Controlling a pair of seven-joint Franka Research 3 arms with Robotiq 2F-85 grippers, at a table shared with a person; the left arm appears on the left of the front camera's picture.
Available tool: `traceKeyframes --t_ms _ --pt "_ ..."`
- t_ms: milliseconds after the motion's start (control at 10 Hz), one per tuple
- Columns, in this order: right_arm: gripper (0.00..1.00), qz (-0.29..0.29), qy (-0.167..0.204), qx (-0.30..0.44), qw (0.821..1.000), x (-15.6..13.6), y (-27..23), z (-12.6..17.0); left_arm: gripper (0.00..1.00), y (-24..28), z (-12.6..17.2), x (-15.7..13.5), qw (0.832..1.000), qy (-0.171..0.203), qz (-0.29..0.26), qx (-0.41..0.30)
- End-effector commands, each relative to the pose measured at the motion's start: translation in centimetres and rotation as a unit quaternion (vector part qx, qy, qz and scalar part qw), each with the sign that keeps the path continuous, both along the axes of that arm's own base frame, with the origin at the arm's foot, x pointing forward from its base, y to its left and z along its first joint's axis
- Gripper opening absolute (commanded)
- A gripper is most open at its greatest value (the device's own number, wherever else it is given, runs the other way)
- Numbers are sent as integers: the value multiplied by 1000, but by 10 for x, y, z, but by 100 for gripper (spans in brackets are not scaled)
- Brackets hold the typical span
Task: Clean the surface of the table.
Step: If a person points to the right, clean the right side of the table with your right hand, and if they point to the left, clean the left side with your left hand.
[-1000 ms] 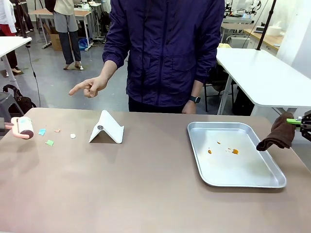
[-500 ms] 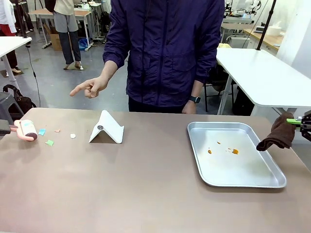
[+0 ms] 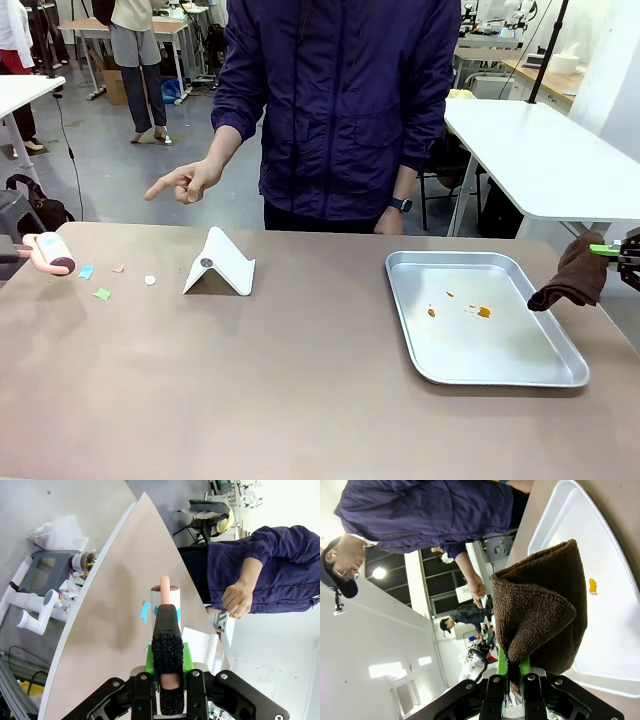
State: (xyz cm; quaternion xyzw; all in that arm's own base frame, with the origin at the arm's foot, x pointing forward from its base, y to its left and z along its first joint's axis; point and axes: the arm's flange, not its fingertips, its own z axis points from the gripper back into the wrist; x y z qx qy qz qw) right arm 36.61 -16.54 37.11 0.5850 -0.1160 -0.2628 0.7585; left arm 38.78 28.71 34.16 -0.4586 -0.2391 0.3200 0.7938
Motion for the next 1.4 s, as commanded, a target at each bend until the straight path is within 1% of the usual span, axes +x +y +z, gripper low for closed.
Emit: traceKeyframes --t_ms 0,100,300,600,800,1000,1100,1200,1300 --pt "0 3 10 4 1000 -1 0 6 22 -3 -1 -7 999 11 -48 8" --pt "0 3 10 4 1000 -1 0 6 22 -5 -2 -8 998 17 -63 20" --pt "0 3 10 4 1000 -1 0 6 22 -17 -11 -4 996 38 -66 50" --pt "0 3 10 4 1000 -1 0 6 22 -29 -20 6 992 69 -74 73" --pt "0 3 10 4 1000 -1 0 6 22 -37 -25 24 991 88 -65 79" --pt "0 3 10 4 1000 -1 0 6 22 -47 -31 45 989 118 -45 77" --pt "0 3 10 4 1000 -1 0 6 22 -51 -33 54 988 127 -34 76" --pt "0 3 10 4 1000 -1 0 6 22 -56 -33 64 989 128 -15 78" --pt "0 3 10 4 1000 -1 0 6 22 -64 -32 75 987 140 -25 77"
